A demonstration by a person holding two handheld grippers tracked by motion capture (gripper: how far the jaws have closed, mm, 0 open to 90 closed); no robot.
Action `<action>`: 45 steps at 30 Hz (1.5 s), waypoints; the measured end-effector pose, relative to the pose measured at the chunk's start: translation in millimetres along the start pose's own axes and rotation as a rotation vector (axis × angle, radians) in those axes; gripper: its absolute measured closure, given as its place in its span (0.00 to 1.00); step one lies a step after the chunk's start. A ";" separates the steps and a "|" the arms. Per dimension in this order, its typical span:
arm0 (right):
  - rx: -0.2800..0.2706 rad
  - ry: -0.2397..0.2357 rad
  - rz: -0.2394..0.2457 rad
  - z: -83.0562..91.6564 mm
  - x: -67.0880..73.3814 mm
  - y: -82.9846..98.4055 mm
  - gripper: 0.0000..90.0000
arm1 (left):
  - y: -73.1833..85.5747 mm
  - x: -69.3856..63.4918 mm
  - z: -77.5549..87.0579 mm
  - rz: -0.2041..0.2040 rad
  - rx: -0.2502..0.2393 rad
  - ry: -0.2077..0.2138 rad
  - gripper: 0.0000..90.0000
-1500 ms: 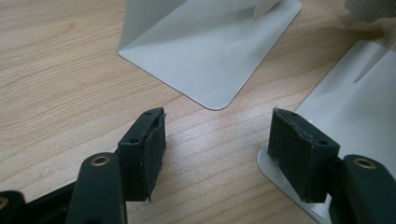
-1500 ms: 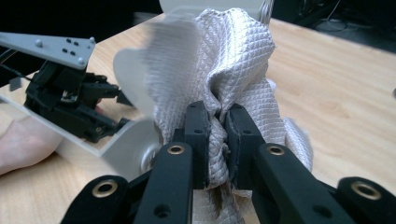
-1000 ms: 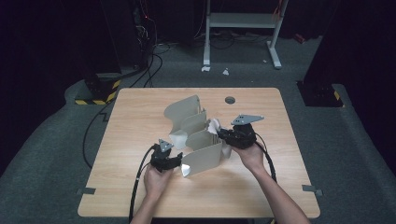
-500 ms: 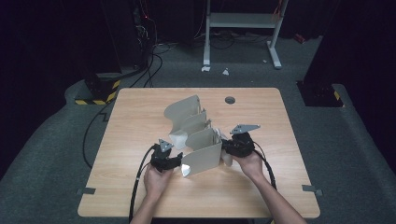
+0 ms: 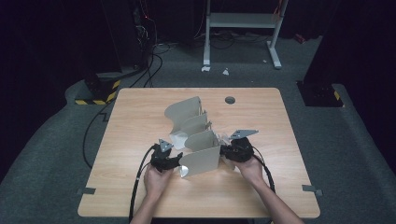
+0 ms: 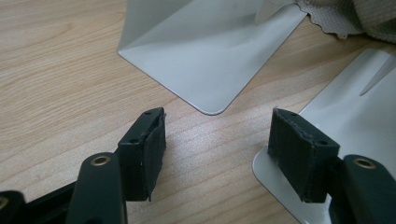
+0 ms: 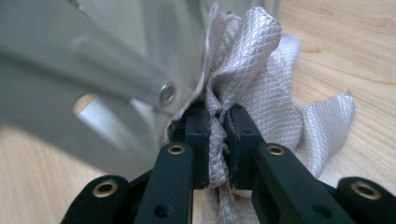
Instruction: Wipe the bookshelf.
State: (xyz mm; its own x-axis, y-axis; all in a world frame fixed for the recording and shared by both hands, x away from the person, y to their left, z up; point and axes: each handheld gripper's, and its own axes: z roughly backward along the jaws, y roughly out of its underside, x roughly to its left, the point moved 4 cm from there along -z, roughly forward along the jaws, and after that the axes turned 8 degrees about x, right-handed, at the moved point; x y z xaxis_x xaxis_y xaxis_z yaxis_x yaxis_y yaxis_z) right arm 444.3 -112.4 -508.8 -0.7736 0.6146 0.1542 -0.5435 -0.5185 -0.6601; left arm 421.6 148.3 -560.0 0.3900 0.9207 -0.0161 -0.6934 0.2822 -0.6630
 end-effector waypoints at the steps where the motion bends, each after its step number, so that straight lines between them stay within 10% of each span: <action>1: -0.011 0.002 -0.014 -0.7 -2.3 -3.7 0.90 | 0.0 0.0 0.0 -0.001 0.000 0.000 0.41; 18: -0.182 0.018 0.063 48.1 4.6 -58.3 0.90 | 0.1 -0.1 0.2 -0.005 0.001 0.001 0.41; 38: -0.113 -0.040 -0.029 -0.8 -18.0 -42.0 0.89 | 0.1 -0.3 0.3 -0.008 0.000 0.004 0.43; 45: 0.011 -0.005 -0.020 -29.1 -19.6 -22.6 0.90 | 0.1 -0.3 0.2 -0.005 -0.002 0.005 0.43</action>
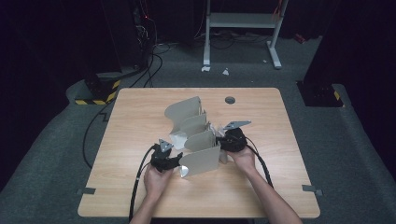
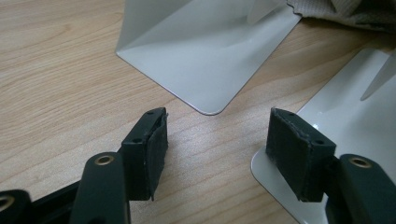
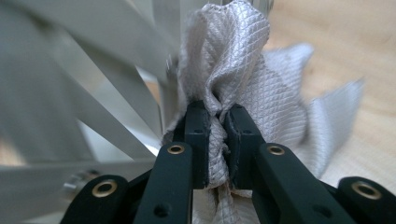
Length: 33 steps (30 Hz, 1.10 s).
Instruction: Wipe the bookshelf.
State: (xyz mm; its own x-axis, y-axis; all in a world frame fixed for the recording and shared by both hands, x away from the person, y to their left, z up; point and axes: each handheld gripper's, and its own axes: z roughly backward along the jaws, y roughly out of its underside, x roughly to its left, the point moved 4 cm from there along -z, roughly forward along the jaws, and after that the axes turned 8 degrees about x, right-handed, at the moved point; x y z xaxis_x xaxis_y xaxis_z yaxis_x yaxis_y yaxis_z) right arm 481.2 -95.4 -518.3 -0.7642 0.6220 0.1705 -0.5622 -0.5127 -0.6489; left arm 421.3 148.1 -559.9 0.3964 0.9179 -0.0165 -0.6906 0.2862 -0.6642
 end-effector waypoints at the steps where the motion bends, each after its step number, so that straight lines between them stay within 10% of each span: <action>1: 0.000 0.000 0.000 0.0 0.0 0.0 0.90 | 0.0 0.0 0.0 0.000 0.000 0.000 0.43; 13: 0.087 0.012 -0.019 -25.6 -5.6 9.8 0.90 | 0.0 0.1 0.0 -0.001 0.001 0.001 0.43; 33: -0.181 0.027 0.041 61.5 2.3 -51.0 0.90 | -0.1 -0.1 -0.1 0.002 0.000 -0.002 0.43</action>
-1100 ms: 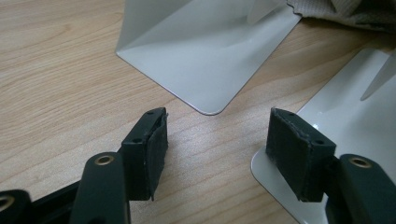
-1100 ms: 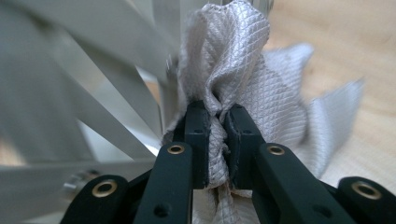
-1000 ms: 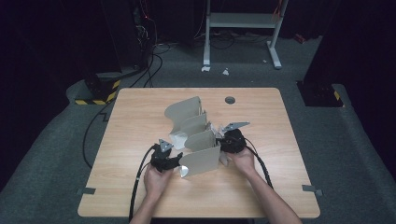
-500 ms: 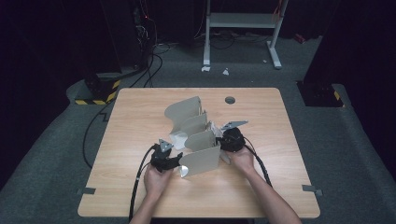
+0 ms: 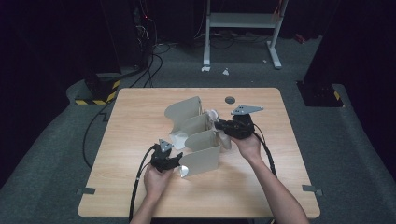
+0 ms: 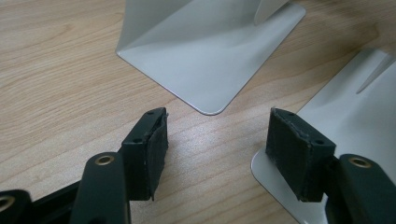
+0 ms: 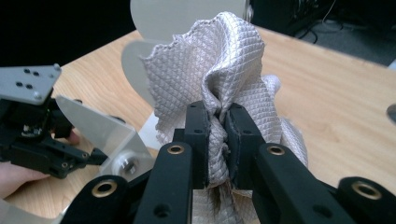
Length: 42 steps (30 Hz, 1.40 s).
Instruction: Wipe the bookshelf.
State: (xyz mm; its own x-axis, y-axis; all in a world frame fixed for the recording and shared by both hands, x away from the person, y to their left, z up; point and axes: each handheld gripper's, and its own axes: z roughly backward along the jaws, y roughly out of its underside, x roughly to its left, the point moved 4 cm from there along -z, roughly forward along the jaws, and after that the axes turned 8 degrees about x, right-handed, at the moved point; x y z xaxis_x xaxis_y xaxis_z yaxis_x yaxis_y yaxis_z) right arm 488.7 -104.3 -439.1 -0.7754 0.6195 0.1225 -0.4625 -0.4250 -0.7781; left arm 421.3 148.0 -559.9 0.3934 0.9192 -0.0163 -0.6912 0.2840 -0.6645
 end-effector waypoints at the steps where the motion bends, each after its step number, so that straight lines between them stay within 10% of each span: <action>1: -0.011 -0.001 0.007 2.4 1.0 -4.5 0.90 | 0.0 0.0 0.0 0.000 0.000 0.000 0.43; 8: -0.020 -0.004 0.017 3.2 4.8 -7.2 0.90 | 0.0 0.0 0.0 0.001 0.000 0.000 0.43; 30: 0.217 0.045 -0.046 -64.9 -11.6 44.7 0.90 | 0.6 -0.4 1.0 0.003 -0.003 -0.034 0.41; 42: 0.241 0.038 -0.053 -70.3 -15.5 49.7 0.90 | -9.9 23.4 -5.5 0.096 -0.001 -0.060 0.46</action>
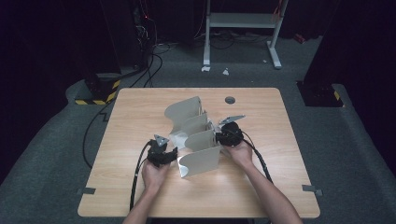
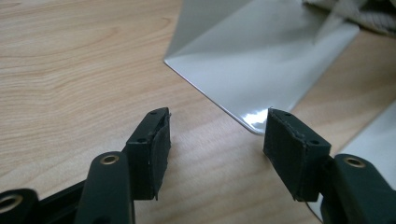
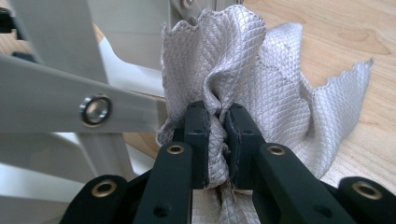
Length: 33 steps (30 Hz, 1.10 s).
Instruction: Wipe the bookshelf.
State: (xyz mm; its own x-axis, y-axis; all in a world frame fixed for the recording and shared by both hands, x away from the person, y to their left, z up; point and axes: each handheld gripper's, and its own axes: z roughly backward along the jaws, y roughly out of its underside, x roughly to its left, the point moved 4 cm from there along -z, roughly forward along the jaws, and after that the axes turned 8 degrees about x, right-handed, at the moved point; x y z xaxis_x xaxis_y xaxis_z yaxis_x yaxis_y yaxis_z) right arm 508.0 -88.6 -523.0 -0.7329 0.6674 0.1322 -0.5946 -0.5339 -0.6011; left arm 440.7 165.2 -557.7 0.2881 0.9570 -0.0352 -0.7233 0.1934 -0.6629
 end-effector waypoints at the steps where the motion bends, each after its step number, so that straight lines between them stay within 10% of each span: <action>1: -0.006 -0.001 0.000 2.4 0.8 -0.8 0.90 | -1.3 3.2 -2.5 0.018 -0.004 0.001 0.46; 8: -0.043 -0.010 0.013 14.9 3.1 -6.1 0.90 | -14.9 4.1 -10.3 -0.012 0.067 -0.015 0.39; 25: -0.190 -0.039 0.048 73.8 6.2 -48.0 0.90 | -12.6 7.1 -13.6 -0.028 0.000 -0.002 0.43; 33: -0.198 -0.030 0.067 70.4 9.3 -68.8 0.90 | -12.6 6.3 -13.4 -0.032 -0.001 0.001 0.45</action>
State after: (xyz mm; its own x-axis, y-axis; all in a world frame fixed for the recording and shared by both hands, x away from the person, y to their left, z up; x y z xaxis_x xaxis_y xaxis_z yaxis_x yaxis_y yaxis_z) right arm 518.8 -82.2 -424.9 -0.7800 0.6163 0.1082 -0.4697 -0.4624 -0.7521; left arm 460.1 165.8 -559.6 0.3122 0.9499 -0.0146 -0.7129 0.2241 -0.6645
